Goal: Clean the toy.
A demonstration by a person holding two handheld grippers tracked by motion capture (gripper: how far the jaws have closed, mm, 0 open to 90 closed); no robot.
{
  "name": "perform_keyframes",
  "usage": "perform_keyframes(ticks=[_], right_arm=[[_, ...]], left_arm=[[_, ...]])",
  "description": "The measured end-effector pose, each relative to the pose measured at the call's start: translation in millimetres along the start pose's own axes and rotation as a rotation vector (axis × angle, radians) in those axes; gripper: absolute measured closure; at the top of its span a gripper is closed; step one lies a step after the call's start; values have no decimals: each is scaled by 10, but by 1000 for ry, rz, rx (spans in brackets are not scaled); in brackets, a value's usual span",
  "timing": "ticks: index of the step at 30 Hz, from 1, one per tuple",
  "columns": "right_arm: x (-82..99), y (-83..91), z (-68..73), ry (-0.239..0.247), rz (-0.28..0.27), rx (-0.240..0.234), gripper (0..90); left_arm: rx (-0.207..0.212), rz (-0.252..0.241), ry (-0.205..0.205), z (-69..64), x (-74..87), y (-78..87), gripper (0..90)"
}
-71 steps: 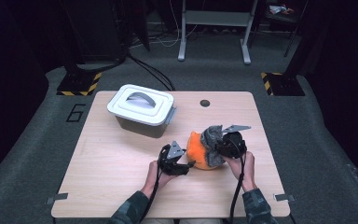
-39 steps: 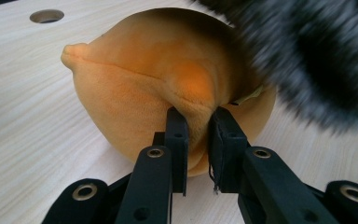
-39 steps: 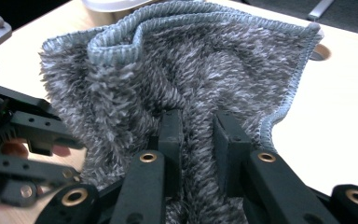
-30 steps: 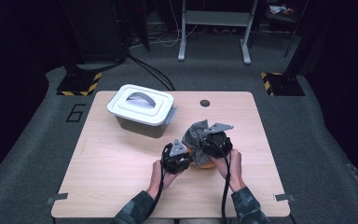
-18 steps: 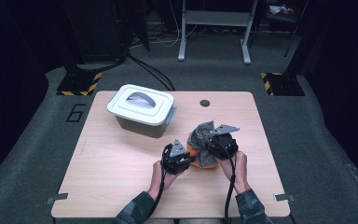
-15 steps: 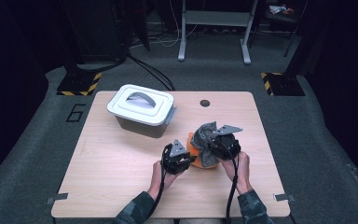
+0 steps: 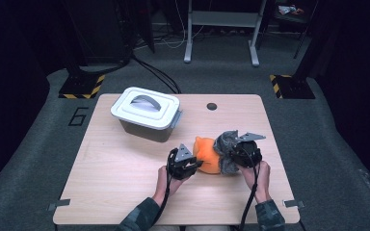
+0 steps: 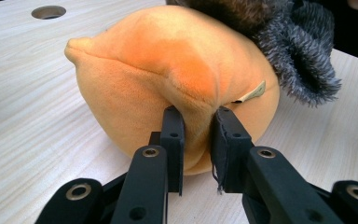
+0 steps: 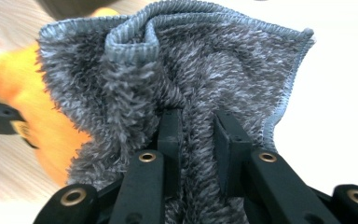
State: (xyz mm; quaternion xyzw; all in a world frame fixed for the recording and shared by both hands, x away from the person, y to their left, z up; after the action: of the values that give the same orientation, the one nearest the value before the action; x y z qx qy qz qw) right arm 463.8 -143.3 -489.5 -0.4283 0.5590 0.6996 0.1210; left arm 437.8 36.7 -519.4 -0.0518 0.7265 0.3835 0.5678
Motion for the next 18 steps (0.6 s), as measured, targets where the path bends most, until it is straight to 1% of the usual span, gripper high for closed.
perform_keyframes(ticks=[6, 7, 8, 9, 11, 12, 14, 16, 18], right_arm=[[111, -34, -116, -51, 18, 3, 741], [132, -46, -143, -51, 21, 5, 742], [152, -57, -148, -69, 25, 3, 742], [173, -70, -170, -65, 27, 5, 742], [204, -94, -200, -75, 29, 11, 742], [222, -106, -202, -94, 33, 10, 742], [258, -135, -229, -97, 39, 12, 742], [307, -169, -249, -117, 57, 15, 742], [340, -192, -276, -119, 65, 15, 742]], left_arm=[[-3, -4, 0, -4, -3, -3, 755], [-3, -4, 0, -3, -3, -3, 755], [-3, -4, 0, -4, -3, -3, 754], [-3, -4, -1, -4, -4, -3, 755], [-6, -8, 0, -8, -6, -4, 754], [-6, -9, 0, -9, -7, -5, 754], [-8, -12, 0, -12, -10, -7, 754], [-11, -14, -3, -11, -13, -8, 753], [-13, -16, -6, -9, -16, -7, 753]])
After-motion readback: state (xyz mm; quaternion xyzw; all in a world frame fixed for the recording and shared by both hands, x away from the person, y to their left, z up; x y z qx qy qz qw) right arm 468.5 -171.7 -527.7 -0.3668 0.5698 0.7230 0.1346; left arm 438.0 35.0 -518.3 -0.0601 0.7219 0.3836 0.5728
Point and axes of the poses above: each handheld gripper's, and its own axes: y roughly backward along the jaws, x roughly out of its underside, z roughly to its left, the point moved 7 cm from there along -y, roughly forward along the jaws, and after that the axes turned 1 degree about -y, right-handed, at the moved point
